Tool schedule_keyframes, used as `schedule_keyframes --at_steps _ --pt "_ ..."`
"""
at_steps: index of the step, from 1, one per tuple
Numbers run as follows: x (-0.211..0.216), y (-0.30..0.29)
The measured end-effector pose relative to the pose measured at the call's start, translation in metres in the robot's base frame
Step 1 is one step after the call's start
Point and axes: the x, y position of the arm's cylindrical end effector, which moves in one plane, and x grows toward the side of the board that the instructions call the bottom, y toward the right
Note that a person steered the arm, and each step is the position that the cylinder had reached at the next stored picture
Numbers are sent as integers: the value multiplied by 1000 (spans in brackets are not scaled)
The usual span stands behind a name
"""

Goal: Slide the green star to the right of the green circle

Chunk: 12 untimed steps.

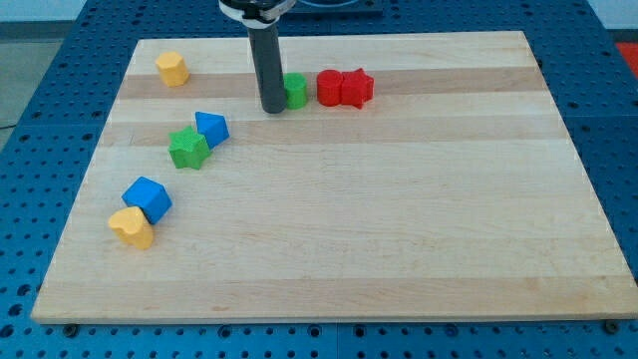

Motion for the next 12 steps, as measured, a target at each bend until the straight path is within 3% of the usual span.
schedule_keyframes --at_steps 3,4,5,6,7,8,10,11,12 --pt "-4 0" --pt "-24 -44" --pt "-17 -109" --pt "31 -152" --pt "82 -151" --pt "108 -115" --pt "106 -29" --pt "104 -27" --pt "152 -52"
